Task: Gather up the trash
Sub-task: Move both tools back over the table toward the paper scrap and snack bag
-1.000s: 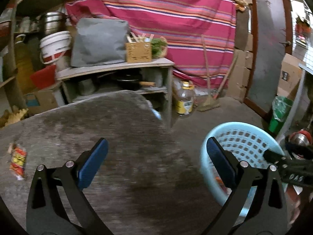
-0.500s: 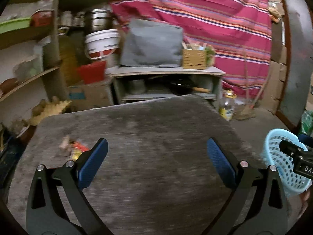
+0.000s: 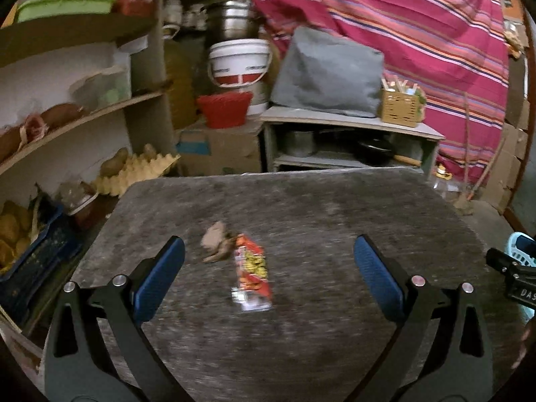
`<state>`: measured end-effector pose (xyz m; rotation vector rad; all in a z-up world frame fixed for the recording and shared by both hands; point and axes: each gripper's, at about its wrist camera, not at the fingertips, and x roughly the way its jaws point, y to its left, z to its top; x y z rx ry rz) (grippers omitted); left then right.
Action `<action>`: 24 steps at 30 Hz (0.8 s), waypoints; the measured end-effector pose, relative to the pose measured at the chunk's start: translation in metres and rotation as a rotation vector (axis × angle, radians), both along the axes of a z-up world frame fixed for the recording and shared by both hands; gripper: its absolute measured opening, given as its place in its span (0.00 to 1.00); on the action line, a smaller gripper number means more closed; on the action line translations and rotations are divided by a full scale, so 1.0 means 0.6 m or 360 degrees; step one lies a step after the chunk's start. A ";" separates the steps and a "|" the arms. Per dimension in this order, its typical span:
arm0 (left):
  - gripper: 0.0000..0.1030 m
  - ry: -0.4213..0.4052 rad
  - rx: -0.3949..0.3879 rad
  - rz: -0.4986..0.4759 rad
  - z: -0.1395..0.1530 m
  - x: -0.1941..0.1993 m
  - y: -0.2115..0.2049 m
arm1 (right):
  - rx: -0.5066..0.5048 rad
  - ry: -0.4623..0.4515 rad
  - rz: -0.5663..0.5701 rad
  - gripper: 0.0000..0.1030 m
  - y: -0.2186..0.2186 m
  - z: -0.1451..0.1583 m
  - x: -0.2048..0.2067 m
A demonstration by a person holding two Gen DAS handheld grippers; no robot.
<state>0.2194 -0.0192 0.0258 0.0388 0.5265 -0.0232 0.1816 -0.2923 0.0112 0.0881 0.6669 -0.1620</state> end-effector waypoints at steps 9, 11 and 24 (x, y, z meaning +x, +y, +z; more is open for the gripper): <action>0.95 0.0033 0.0003 0.0105 -0.015 0.025 0.077 | 0.0051 0.0013 0.0035 0.89 0.039 -0.012 0.041; 0.95 0.0037 0.0008 0.0118 -0.017 0.030 0.087 | 0.0068 0.0016 0.0040 0.89 0.047 -0.015 0.051; 0.95 0.0111 -0.0080 0.0210 -0.049 0.079 0.151 | -0.0023 0.0079 0.0112 0.90 0.095 -0.039 0.105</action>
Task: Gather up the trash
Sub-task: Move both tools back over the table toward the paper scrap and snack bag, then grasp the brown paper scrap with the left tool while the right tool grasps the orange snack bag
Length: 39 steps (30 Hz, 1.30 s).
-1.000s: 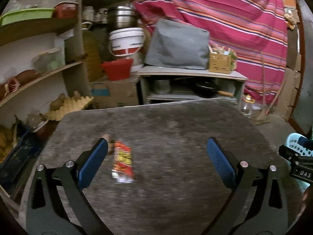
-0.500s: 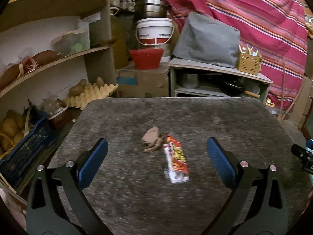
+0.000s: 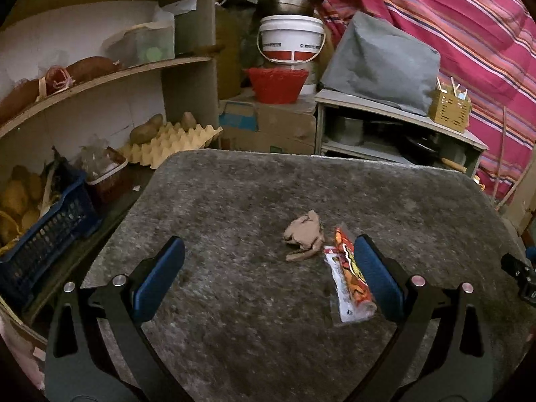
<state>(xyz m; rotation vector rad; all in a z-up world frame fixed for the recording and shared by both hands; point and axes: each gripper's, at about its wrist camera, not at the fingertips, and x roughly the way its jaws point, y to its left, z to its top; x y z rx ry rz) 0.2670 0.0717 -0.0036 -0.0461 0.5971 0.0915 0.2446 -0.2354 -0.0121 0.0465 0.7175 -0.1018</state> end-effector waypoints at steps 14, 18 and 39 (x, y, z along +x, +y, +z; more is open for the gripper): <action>0.95 0.0067 0.0014 -0.0006 0.000 0.081 -0.009 | -0.0018 0.0049 0.0023 0.95 0.000 -0.017 0.041; 0.94 0.0135 0.0096 -0.0031 -0.018 0.108 -0.021 | -0.0014 0.0055 0.0022 0.95 -0.003 -0.019 0.047; 0.83 0.0285 0.0145 -0.0082 -0.077 0.182 -0.015 | -0.0003 0.0101 -0.0010 0.95 -0.025 -0.040 0.093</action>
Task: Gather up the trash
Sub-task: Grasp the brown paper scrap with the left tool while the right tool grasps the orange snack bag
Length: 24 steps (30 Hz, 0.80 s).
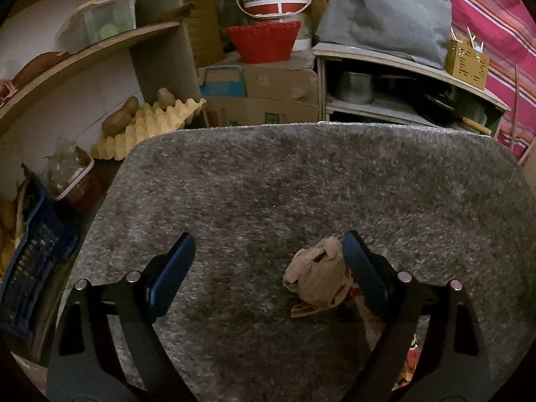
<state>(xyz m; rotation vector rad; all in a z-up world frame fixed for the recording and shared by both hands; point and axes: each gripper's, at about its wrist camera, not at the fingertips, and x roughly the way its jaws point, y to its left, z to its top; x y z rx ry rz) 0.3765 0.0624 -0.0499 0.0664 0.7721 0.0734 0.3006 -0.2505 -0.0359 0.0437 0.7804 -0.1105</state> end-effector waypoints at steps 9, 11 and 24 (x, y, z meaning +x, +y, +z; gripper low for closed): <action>0.36 0.0134 -0.0095 -0.0187 -0.024 0.005 -0.022 | -0.0021 -0.0001 0.0036 0.95 0.025 -0.001 0.006; 0.36 0.0118 -0.0090 -0.0191 -0.019 0.000 -0.023 | -0.0036 -0.0002 0.0048 0.95 0.032 0.001 0.003; 0.35 -0.0024 -0.0168 -0.0099 0.043 -0.074 0.048 | -0.0092 -0.0064 0.0212 0.95 0.133 0.021 -0.028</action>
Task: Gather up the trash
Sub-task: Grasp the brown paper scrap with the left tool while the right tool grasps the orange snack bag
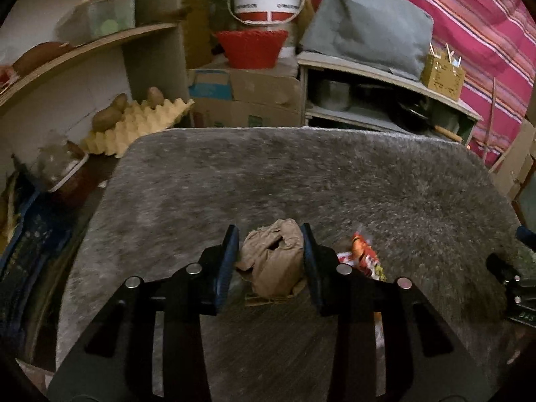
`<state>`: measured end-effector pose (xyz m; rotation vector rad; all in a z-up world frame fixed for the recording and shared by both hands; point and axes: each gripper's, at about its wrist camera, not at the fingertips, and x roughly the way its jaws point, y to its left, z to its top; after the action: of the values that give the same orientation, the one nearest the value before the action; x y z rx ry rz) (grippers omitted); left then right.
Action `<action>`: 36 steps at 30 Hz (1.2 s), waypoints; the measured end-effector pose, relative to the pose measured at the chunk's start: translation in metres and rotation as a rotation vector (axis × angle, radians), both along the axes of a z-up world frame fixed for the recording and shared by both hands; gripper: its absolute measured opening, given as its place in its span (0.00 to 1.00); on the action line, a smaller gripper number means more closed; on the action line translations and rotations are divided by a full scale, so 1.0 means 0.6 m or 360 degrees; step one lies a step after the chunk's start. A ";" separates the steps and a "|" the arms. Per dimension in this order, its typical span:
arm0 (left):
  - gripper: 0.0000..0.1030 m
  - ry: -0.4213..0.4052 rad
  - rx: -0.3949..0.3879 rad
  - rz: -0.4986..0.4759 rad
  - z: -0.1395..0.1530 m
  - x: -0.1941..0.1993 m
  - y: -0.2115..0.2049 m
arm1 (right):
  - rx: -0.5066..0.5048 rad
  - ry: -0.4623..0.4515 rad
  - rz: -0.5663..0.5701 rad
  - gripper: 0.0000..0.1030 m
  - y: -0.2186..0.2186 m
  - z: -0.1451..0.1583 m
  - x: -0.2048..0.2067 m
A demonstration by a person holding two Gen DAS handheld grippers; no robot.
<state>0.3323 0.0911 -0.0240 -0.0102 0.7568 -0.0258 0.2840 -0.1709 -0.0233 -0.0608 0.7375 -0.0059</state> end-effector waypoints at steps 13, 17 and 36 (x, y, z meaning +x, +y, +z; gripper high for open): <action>0.35 -0.0052 -0.0058 0.0162 0.014 -0.097 0.139 | -0.0027 -0.0023 0.0184 0.95 0.144 0.026 -0.007; 0.35 -0.0043 -0.0066 0.0230 0.008 -0.112 0.188 | -0.0054 0.0018 0.0237 0.95 0.186 0.017 -0.003; 0.35 -0.0044 -0.0080 0.0287 0.003 -0.124 0.229 | -0.0041 0.0322 0.0296 0.77 0.237 -0.082 0.052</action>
<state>0.2581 0.2285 -0.0225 -0.1256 0.7254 0.1264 0.3153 -0.0288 -0.0724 -0.1559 0.9319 0.1702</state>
